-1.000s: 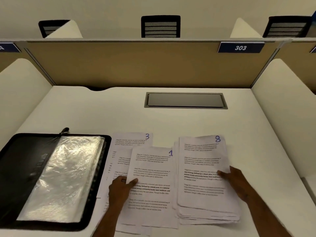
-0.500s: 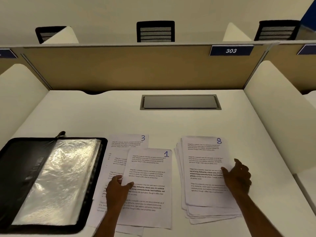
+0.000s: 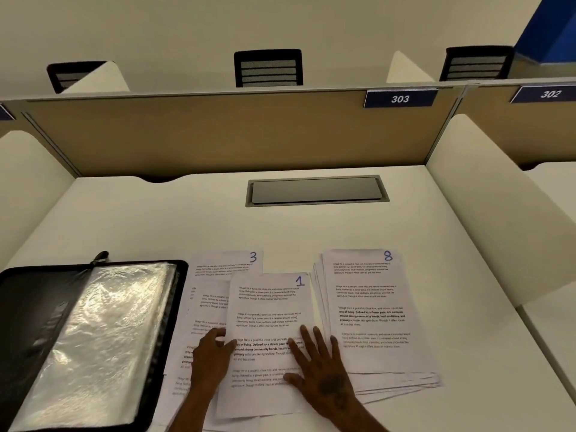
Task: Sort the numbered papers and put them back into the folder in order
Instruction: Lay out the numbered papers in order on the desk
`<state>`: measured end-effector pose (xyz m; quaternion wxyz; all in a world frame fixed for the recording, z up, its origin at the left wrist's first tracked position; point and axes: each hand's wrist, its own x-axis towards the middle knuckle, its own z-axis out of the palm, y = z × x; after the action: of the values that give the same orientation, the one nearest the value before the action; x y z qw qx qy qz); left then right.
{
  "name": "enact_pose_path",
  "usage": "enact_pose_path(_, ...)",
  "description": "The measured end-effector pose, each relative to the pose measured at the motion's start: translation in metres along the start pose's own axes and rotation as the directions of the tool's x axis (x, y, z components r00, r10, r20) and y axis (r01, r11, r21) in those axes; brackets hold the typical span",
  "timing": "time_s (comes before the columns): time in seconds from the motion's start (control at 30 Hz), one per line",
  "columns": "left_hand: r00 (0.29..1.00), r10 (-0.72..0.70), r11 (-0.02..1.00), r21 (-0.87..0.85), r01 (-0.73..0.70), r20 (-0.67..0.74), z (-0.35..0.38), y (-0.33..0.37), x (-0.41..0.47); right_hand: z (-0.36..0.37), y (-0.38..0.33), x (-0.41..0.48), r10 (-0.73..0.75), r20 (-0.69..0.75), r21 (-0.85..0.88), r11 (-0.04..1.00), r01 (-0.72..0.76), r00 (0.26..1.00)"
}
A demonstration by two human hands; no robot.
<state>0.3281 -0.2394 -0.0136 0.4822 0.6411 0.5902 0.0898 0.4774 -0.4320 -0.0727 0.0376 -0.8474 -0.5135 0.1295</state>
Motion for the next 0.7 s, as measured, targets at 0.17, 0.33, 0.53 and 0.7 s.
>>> enact_pose_path(0.17, 0.986, 0.023, 1.000, 0.014, -0.025, 0.164, -0.004, -0.007, 0.000, 0.002, -0.002, -0.002, 0.015, 0.091, -0.014, 1.000, -0.014, 0.996)
enact_pose_path(0.33, 0.960, 0.082, 0.993, -0.099, -0.057, 0.267, -0.032, -0.007, 0.009, -0.031, -0.028, 0.002, 0.278, 0.003, 0.195, 0.942, -0.273, 0.961)
enact_pose_path(0.53, 0.951, 0.153, 0.951, -0.302, -0.068, 0.270, -0.115, -0.010, 0.009, -0.074, -0.093, 0.032, 0.575, 0.108, 0.834, 0.392, -0.389, 0.811)
enact_pose_path(0.7, 0.951, 0.189, 0.929, -0.358, -0.092, 0.245, -0.206, -0.035, 0.025, -0.086, -0.172, 0.060, 0.452, 0.227, 0.943, 0.121, -0.311, 0.863)
